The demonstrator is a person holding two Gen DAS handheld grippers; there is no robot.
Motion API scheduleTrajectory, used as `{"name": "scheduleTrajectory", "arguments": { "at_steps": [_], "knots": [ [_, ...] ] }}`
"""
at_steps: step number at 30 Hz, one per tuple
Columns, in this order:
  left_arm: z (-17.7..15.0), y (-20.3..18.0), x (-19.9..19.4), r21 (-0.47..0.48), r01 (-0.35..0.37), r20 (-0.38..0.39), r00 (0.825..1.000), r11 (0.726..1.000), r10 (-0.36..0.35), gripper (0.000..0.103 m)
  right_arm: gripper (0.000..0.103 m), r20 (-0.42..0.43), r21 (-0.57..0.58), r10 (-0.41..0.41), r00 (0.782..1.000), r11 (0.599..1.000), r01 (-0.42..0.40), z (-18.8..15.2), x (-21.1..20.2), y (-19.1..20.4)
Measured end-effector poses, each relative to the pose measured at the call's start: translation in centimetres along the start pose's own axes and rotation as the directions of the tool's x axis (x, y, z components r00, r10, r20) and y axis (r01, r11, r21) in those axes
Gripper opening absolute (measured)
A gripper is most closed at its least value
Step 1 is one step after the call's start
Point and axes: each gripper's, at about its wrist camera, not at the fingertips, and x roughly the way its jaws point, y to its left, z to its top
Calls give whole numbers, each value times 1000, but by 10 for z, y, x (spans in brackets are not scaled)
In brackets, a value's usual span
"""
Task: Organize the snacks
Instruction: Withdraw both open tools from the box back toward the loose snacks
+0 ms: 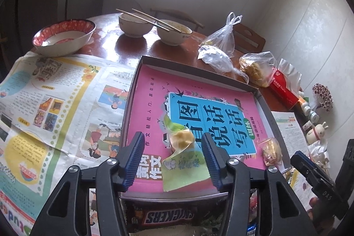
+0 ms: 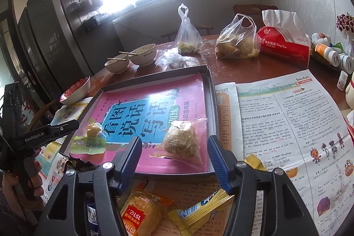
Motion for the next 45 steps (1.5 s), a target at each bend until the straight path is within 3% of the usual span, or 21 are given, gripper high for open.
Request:
{"name": "scheduleTrajectory", "arguments": {
  "at_steps": [5, 9, 25, 45],
  "knots": [
    [-1, -4, -7, 23, -2, 8, 1000, 1000, 2, 58, 66, 17, -9, -7, 1000, 1000, 7, 1, -4, 2],
    [-3, -7, -14, 40, -5, 18, 1000, 999, 4, 69, 68, 30, -12, -8, 1000, 1000, 8, 2, -8, 3],
    [-13, -16, -35, 95, -25, 40, 999, 995, 21, 70, 75, 76, -35, 7, 997, 999, -4, 0, -28, 11],
    [-35, -12, -57, 126, -19, 10, 1000, 992, 18, 70, 81, 93, -49, 5, 996, 999, 0, -10, -52, 9]
  ]
}}
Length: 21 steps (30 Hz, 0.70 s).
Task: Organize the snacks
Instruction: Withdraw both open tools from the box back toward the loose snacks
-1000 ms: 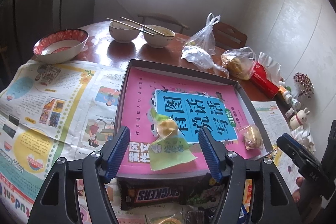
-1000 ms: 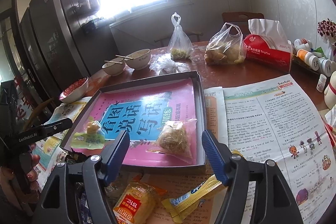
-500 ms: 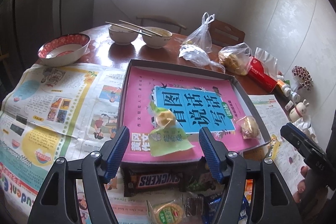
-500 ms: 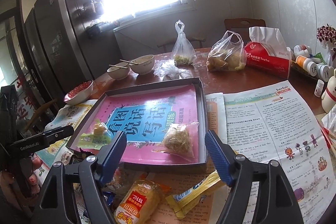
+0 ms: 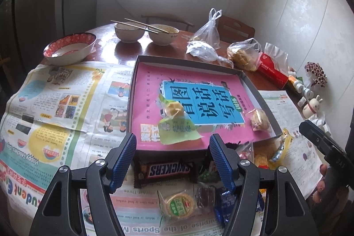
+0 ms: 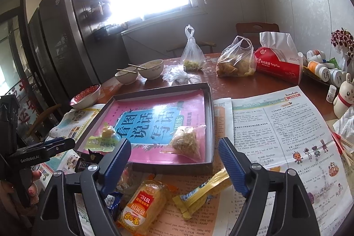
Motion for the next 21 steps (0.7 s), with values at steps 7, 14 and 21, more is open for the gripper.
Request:
{"name": "scheduleTrajectory", "arguments": {
  "at_steps": [7, 14, 21],
  "knots": [
    [-12, 5, -1, 16, -22, -36, 999, 1000, 22, 70, 82, -3, -1, 2, 1000, 1000, -2, -5, -5, -1],
    [-30, 11, 1, 35, -39, -80, 996, 999, 41, 70, 82, -15, -14, 3, 1000, 1000, -3, -12, -9, 2],
    [-41, 19, 2, 30, -45, -115, 992, 999, 48, 70, 82, -29, -12, -1, 1000, 1000, 0, -18, -10, 2]
  ]
}}
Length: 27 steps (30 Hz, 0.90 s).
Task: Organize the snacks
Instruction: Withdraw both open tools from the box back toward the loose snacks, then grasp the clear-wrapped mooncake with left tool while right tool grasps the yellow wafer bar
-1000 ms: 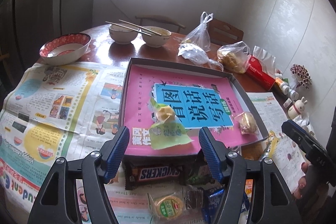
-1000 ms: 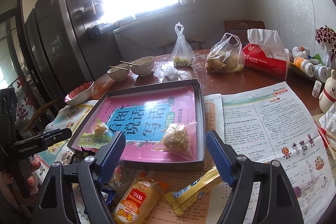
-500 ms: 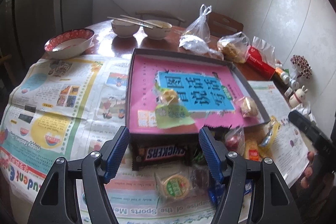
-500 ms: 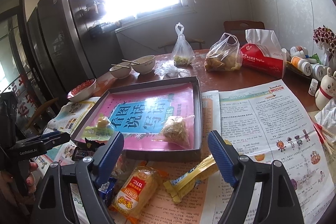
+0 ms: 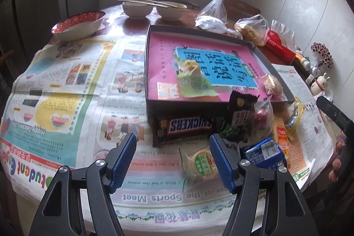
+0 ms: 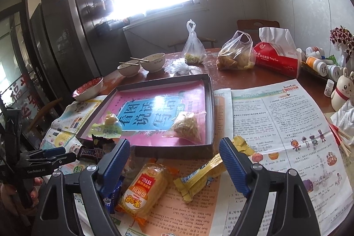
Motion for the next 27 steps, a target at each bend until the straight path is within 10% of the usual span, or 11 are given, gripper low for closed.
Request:
{"name": "scheduleTrajectory", "arguments": {
  "at_steps": [27],
  "knots": [
    [-16, -15, 12, 54, 14, -58, 998, 998, -11, 70, 82, -89, 5, -36, 995, 999, 37, -27, 11, -9]
  ]
}}
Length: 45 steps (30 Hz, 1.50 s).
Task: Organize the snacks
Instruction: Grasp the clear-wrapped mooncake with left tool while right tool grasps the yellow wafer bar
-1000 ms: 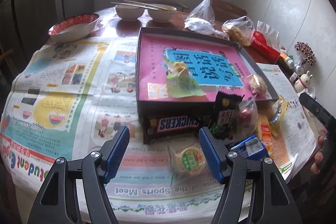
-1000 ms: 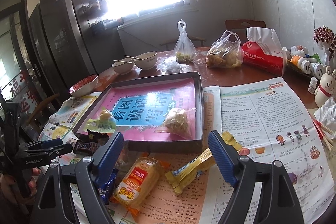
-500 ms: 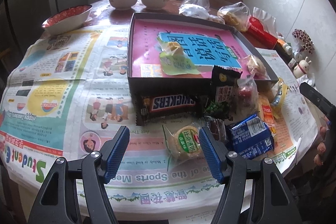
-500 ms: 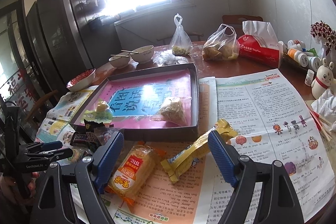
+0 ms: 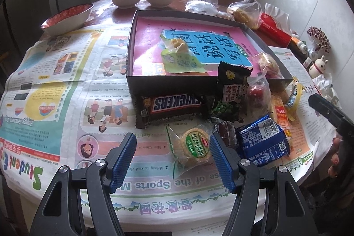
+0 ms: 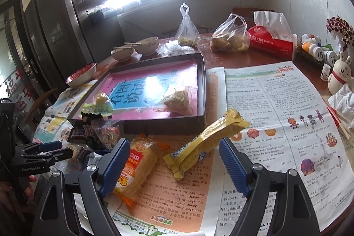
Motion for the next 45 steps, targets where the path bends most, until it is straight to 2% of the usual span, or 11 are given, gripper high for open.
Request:
{"name": "scheduleTrajectory", "arguments": {
  "at_steps": [6, 11, 16, 22, 26, 28, 30, 36, 42, 45],
  "knots": [
    [-1, -1, 2, -5, 8, 4, 1000, 1000, -8, 70, 82, -50, 37, -32, 998, 999, 34, -6, 14, -13],
    [-1, -4, 4, -2, 20, 3, 1000, 1000, -20, 70, 82, -85, 114, -9, 996, 993, 19, -8, 24, -29],
    [0, -7, 9, -1, 37, 1, 999, 999, -37, 70, 81, -92, 139, 42, 995, 990, -28, -8, 33, -30],
    [3, -5, 13, -21, 58, 1, 998, 998, -58, 67, 69, -94, 122, 40, 995, 992, -29, -5, 44, -25],
    [4, -5, 16, -34, 79, -3, 997, 996, -80, 61, 52, -89, 109, 38, 995, 994, -28, -4, 50, -24],
    [4, -5, 17, -36, 81, -4, 997, 996, -82, 59, 48, -85, 103, 33, 996, 994, -24, -3, 52, -23],
    [4, -6, 17, -38, 89, -3, 996, 995, -89, 52, 41, -80, 100, 34, 996, 995, -25, -2, 53, -23],
    [5, -8, 19, -34, 109, -6, 994, 993, -109, 35, 34, -67, 106, 48, 997, 993, -41, -1, 54, -27],
    [6, -3, 19, -58, 130, -5, 991, 990, -131, 32, 21, -39, 131, 41, 998, 991, -36, -1, 45, -36],
    [6, 1, 14, -72, 133, 9, 991, 988, -133, 28, 19, -31, 138, 43, 999, 990, -38, 0, 41, -39]
  ]
}}
